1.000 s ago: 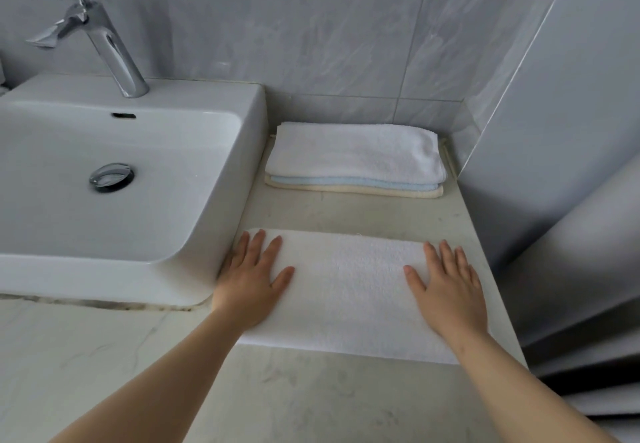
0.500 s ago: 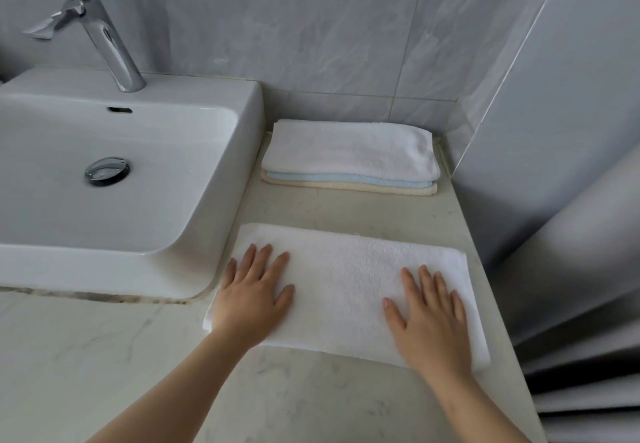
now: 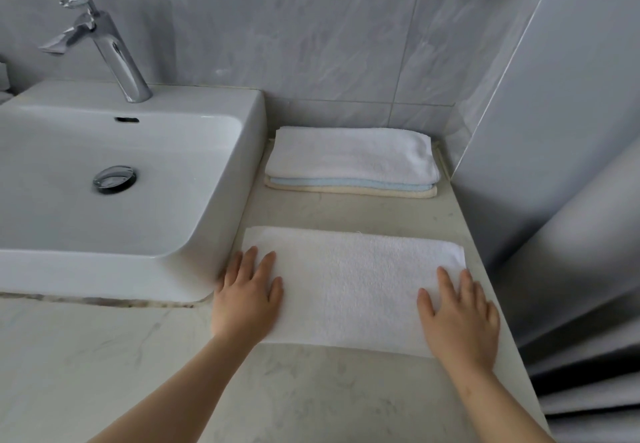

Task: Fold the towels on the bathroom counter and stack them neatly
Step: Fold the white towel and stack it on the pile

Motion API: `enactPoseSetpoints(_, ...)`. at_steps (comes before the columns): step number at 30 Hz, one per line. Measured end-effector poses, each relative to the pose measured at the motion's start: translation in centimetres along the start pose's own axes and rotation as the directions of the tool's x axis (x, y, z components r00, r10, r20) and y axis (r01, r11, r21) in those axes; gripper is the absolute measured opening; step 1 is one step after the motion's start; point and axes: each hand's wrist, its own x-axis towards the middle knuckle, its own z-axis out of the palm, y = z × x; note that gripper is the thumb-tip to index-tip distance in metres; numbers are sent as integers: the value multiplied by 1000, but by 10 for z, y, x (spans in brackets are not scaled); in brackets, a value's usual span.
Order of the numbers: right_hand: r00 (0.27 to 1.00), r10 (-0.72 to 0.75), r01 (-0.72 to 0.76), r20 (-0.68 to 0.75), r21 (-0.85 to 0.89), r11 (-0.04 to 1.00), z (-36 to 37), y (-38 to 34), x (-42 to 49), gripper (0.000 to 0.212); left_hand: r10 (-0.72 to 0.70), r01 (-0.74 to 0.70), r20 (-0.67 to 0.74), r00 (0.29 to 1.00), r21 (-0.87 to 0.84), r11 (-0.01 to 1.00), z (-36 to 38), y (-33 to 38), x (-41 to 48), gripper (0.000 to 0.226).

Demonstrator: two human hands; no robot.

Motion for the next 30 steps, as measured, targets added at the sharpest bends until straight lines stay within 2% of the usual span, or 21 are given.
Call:
enactPoseSetpoints(4, 998, 55, -55, -42, 13, 998, -2, -3, -3, 60, -83, 82, -36, 996, -28, 996, -3, 7, -3, 50)
enactPoseSetpoints(11, 992, 56, -57, -114, -3, 998, 0, -4, -9, 58, -208, 207, -59, 976, -29, 978, 1, 10, -6, 54)
enactPoseSetpoints(19, 991, 40, -45, -130, -35, 998, -2, -6, -5, 57, -217, 215, -64, 974, -46, 976, -3, 12, -1, 55)
enactPoseSetpoints(24, 988, 25, -21, -149, 28, 999, 0, -6, -1, 50, -226, 215, -56, 973, -148, 965, -6, 18, 1, 50)
enactPoseSetpoints(30, 971, -68, 99, -228, 127, 987, 8, -5, 0, 40, -203, 183, -65, 977, -228, 956, -6, 17, 1, 46)
